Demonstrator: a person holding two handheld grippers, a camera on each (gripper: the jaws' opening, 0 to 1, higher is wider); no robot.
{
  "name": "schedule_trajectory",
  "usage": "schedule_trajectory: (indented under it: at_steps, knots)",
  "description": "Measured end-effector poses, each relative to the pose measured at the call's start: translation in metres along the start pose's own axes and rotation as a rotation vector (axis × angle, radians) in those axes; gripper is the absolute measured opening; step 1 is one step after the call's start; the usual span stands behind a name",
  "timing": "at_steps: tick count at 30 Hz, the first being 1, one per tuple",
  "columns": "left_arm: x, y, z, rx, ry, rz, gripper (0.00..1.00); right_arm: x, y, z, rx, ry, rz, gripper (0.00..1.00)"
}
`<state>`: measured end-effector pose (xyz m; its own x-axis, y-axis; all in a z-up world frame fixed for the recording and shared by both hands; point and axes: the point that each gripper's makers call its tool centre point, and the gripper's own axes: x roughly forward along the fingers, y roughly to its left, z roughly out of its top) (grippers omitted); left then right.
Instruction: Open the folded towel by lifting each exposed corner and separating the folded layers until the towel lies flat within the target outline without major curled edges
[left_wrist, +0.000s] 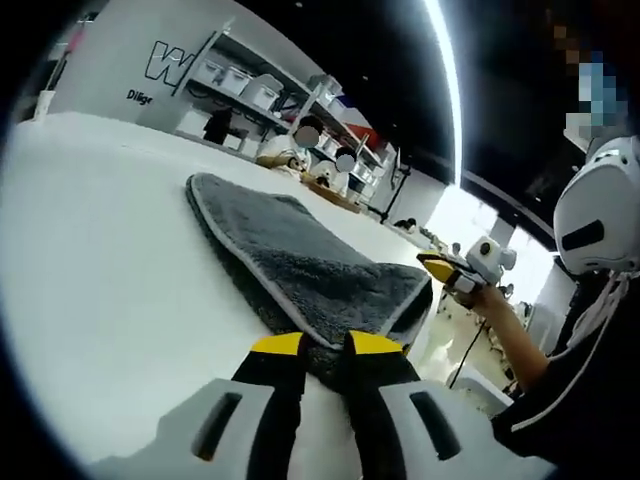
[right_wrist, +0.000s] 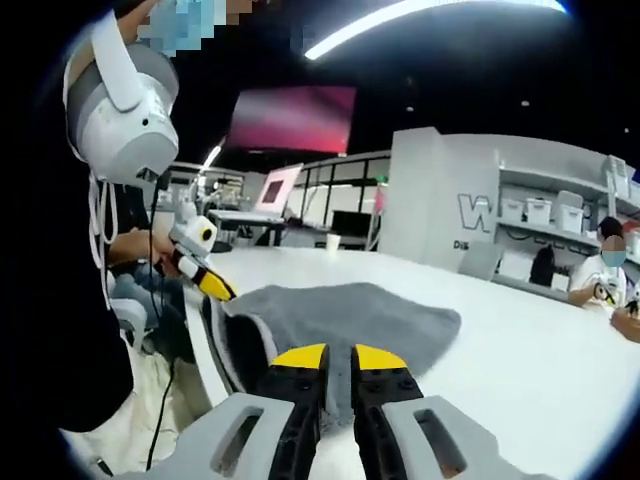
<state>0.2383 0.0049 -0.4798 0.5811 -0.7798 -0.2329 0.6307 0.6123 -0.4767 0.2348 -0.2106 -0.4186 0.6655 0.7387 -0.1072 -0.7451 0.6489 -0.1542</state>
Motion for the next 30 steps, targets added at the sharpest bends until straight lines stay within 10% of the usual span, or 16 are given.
schedule_trajectory:
  at_steps: [30]
  knots:
    - [0.012,-0.022,0.031,-0.003,-0.101,-0.092,0.02,0.089,0.095,0.034,-0.151,-0.027,0.304,0.07]
